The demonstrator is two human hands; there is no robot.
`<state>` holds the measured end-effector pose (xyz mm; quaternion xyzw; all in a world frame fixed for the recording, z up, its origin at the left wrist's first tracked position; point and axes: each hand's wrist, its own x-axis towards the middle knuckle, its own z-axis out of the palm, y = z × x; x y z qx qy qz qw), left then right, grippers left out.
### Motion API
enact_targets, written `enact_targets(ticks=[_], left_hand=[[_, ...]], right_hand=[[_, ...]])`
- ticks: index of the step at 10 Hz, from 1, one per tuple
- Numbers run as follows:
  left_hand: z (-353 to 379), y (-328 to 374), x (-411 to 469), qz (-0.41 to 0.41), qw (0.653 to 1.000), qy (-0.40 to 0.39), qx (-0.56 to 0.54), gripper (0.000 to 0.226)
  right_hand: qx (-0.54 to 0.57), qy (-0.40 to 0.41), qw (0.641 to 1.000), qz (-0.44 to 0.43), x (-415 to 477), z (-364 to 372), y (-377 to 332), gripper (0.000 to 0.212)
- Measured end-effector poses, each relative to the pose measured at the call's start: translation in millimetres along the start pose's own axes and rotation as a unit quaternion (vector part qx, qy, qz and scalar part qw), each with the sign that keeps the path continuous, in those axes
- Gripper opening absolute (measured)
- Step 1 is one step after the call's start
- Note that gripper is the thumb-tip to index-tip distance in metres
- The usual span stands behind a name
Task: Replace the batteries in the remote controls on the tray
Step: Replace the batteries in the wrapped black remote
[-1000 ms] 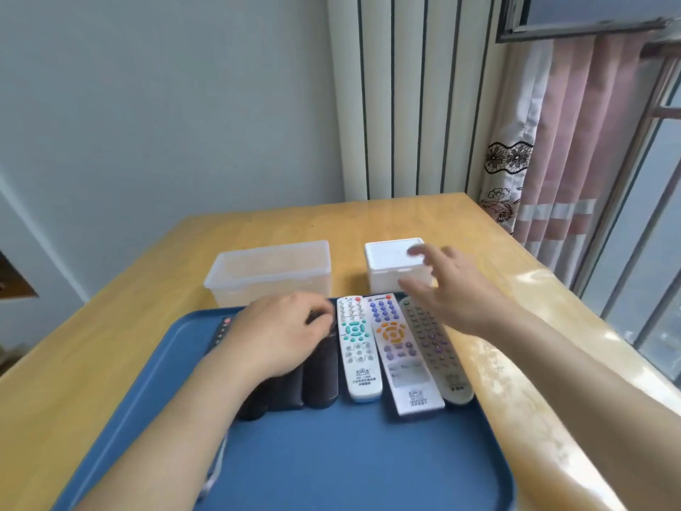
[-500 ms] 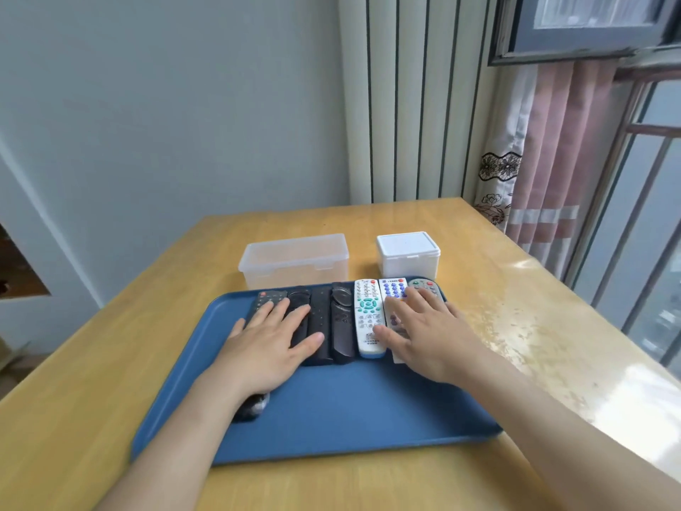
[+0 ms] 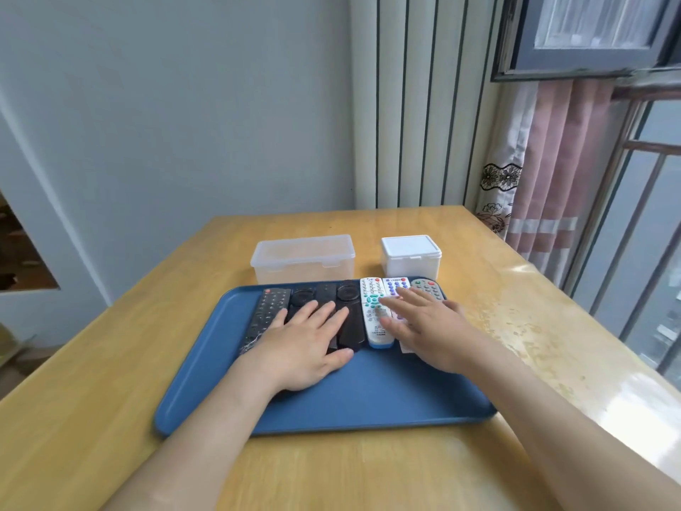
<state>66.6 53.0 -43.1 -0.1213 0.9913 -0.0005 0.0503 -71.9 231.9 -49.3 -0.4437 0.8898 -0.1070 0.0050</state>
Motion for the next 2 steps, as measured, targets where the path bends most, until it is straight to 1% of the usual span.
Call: enact_targets(ticks=[1,2], left_hand=[[-13,6,-13,0.032,0.989,0.102,-0.100,0.069],[-44,4,-54,0.054,0.840,0.393,-0.371,0.041]], right_hand=[[0.081,0.097,0.992,0.016,-10,-20,-2,0.050],[0.250,0.309,0.917,-0.017,-40,-67,-4,0.036]])
